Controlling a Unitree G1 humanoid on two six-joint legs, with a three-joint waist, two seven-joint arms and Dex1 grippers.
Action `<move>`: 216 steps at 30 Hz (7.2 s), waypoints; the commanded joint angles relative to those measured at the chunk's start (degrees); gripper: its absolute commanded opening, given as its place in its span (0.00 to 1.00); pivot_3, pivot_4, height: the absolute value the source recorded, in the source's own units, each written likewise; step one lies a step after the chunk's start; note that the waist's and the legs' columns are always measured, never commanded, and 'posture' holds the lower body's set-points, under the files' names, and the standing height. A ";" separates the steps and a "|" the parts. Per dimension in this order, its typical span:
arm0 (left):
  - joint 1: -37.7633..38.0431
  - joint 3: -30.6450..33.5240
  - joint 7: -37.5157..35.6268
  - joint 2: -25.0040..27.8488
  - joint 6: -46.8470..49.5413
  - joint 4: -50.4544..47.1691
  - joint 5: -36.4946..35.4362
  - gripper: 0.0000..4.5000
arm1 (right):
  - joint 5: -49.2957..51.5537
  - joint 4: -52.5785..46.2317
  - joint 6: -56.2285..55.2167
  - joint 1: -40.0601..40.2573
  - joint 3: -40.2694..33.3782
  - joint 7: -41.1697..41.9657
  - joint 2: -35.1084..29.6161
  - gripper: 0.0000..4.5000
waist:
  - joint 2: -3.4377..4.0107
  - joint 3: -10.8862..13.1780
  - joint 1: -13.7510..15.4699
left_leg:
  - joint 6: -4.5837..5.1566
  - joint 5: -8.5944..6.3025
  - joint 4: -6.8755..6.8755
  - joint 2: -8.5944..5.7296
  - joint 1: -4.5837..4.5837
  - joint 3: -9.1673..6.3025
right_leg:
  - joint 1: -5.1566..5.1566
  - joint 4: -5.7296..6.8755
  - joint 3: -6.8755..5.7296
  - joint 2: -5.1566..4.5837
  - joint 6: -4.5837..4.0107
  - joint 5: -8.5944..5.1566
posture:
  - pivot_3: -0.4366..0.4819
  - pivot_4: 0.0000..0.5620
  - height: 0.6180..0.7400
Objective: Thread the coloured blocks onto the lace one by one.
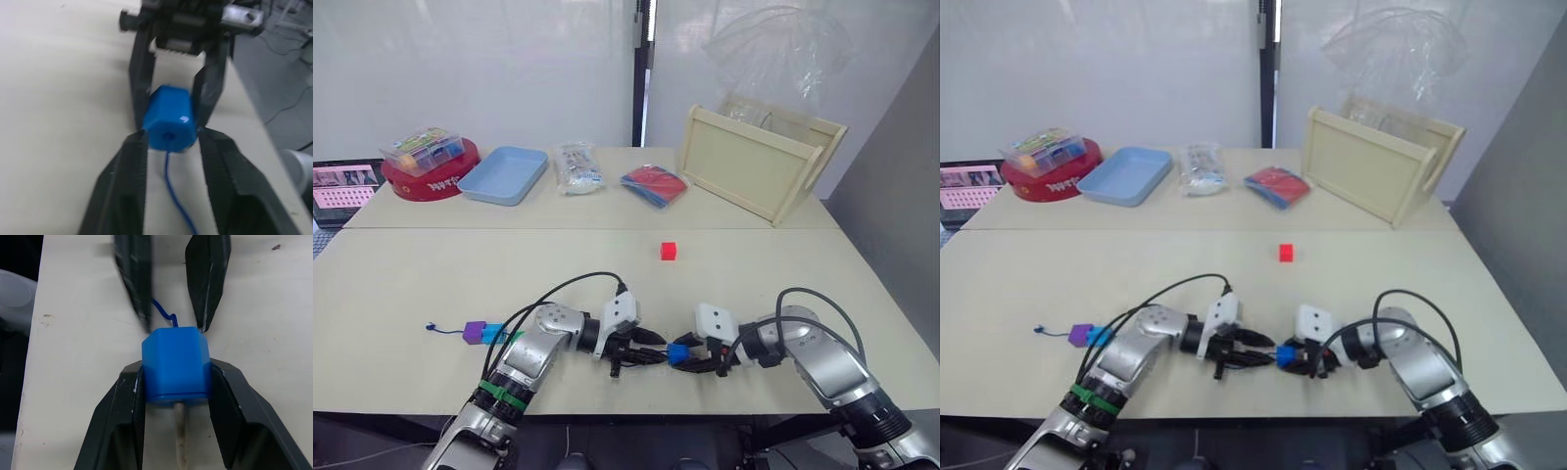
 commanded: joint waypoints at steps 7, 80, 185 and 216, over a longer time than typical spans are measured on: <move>-4.01 -5.35 2.02 1.28 4.94 -6.13 3.43 0.99 | 5.17 -8.75 7.01 3.70 -6.96 -3.51 -3.72 0.99 | 0.00 0.03 0.87 | 0.00 0.00 0.02 -0.05 -0.12 0.00 | -0.02 -0.04 -0.02 -0.04 0.01 0.00 | 0.48 0.27 1.00; 3.38 2.36 -17.56 39.66 -19.41 13.79 9.33 0.30 | 3.44 -9.76 -2.62 7.72 -4.72 -8.29 -6.16 0.00 | 0.12 0.07 -2.50 | 0.15 -0.10 -0.72 0.88 0.59 0.33 | -0.06 0.04 0.45 0.86 -0.14 -0.08 | 0.48 0.27 1.00; 8.85 8.68 3.04 10.00 -6.23 -2.66 -0.95 0.00 | -5.22 66.91 -24.55 -33.88 -19.84 -72.64 44.51 0.99 | 0.18 0.11 -2.98 | -0.33 0.17 -0.47 0.74 -0.22 0.24 | -1.10 1.16 0.75 0.87 -0.26 -0.01 | 0.48 0.27 1.00; 8.74 7.70 2.59 9.70 -6.17 -1.92 -1.22 0.00 | -11.93 -2.51 -12.42 10.41 -5.54 -65.35 41.00 0.27 | 0.24 0.07 -3.20 | -0.49 0.27 -0.75 0.73 -0.46 0.19 | -1.38 1.18 0.82 0.88 -0.26 0.00 | 0.48 0.27 1.00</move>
